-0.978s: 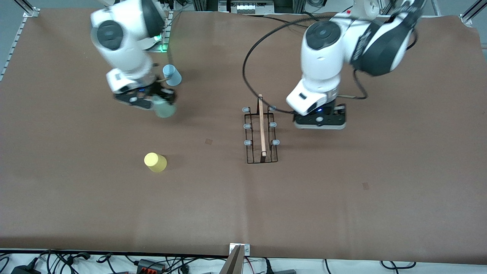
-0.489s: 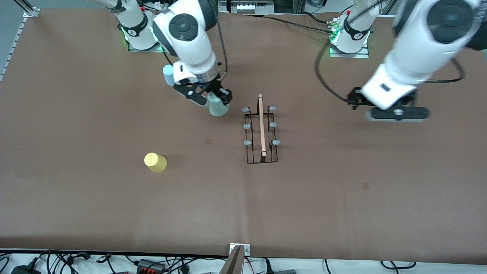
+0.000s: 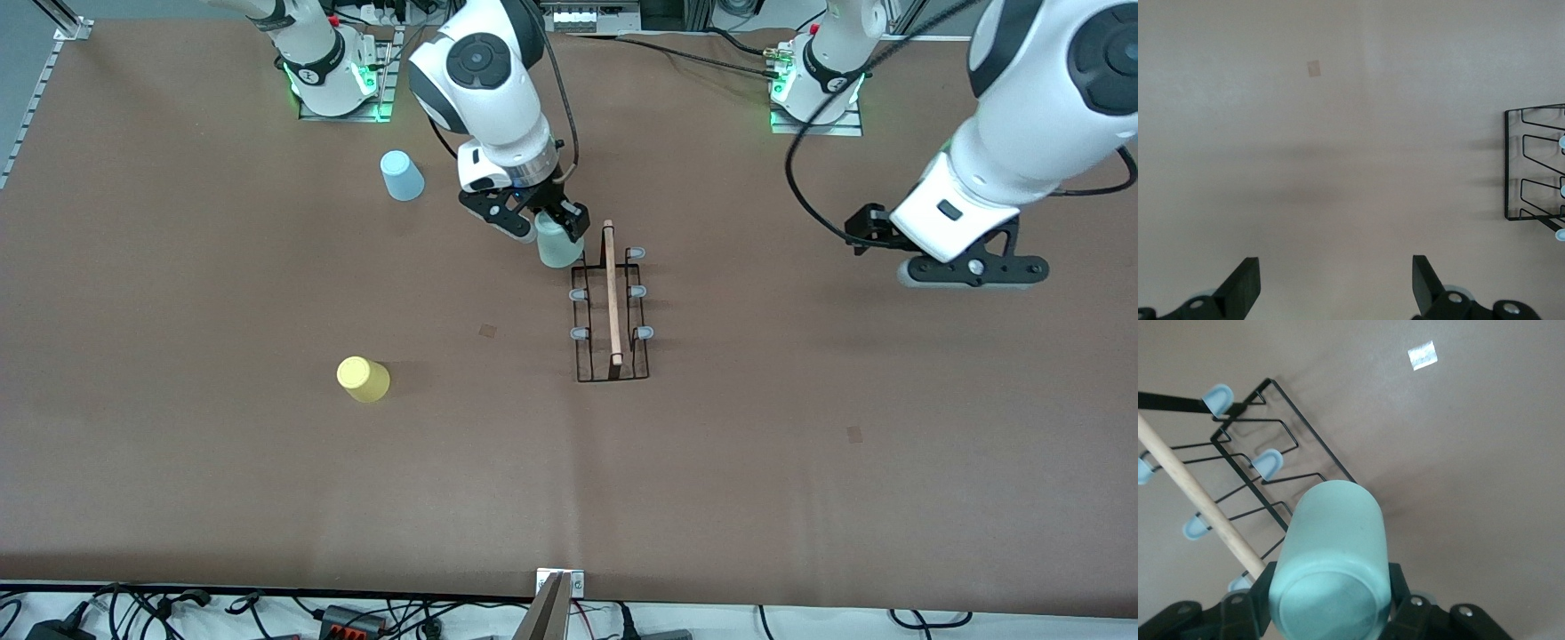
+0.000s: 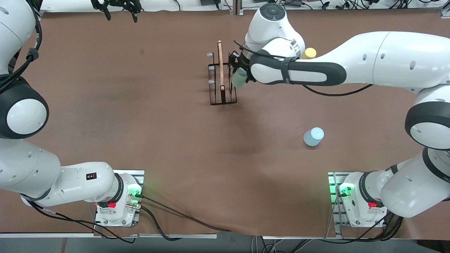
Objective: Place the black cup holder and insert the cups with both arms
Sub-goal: 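Place the teal cup upside down on a rack peg, open the right gripper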
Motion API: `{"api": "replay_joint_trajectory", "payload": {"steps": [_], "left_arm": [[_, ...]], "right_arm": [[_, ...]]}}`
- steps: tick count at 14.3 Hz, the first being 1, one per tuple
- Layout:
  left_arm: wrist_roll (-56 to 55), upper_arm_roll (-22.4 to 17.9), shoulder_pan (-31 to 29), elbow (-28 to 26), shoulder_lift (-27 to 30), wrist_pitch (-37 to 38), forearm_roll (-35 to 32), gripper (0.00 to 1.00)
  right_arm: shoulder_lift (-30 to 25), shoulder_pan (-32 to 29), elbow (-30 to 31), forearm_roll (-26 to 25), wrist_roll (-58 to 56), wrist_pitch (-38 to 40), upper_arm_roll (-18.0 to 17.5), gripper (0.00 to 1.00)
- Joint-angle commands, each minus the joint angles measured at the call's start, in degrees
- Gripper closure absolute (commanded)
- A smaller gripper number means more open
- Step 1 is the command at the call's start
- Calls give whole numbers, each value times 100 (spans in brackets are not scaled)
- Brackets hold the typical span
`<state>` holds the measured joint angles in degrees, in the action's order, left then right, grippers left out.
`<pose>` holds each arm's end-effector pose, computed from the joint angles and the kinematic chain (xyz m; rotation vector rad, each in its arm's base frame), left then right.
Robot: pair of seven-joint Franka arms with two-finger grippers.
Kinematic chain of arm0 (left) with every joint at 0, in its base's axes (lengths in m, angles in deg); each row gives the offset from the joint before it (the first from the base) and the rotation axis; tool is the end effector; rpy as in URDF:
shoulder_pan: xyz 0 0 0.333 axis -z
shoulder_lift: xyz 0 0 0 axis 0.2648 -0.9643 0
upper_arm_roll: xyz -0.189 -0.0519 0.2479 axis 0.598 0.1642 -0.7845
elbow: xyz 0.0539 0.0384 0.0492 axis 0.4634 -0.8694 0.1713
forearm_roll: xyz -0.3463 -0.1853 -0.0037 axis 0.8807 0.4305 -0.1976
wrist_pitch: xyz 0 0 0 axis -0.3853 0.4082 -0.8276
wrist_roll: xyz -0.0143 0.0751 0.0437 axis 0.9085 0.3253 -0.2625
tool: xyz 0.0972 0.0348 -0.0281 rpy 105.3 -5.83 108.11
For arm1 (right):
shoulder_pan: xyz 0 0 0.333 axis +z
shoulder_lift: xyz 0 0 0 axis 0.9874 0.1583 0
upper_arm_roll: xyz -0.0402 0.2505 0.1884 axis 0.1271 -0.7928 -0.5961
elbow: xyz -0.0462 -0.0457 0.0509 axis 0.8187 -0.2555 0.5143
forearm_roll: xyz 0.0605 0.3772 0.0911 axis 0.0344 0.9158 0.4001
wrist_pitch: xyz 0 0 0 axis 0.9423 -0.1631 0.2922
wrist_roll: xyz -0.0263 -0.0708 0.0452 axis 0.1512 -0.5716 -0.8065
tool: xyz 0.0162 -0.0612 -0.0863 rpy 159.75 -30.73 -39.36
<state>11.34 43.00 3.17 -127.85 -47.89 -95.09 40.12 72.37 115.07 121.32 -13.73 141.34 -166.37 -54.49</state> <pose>0.5812 -0.1173 0.5626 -3.0533 0.0366 0.1699 0.4360 0.4811 0.3737 -2.8010 0.8830 0.0321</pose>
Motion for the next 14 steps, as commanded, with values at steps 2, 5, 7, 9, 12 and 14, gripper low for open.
{"api": "replay_joint_trajectory", "payload": {"steps": [2,5,7,9,12,14], "left_arm": [[248,19,-170,43,-45,11,292,0],[248,19,-170,43,-45,11,327,0],[248,19,-162,43,-45,2,336,0],[248,19,-170,43,-54,11,327,0],[248,19,-170,43,-45,11,336,0],[248,19,-170,43,-45,2,336,0]], "right_arm": [[213,71,-95,-15,84,-85,-46,80],[266,89,-95,-15,84,-217,-46,80],[292,89,-95,-15,84,-349,-46,78],[415,115,-95,-32,41,-542,-46,26],[451,142,-103,-32,-12,-587,-38,0],[372,80,-103,-41,-74,-561,-38,0]]}}
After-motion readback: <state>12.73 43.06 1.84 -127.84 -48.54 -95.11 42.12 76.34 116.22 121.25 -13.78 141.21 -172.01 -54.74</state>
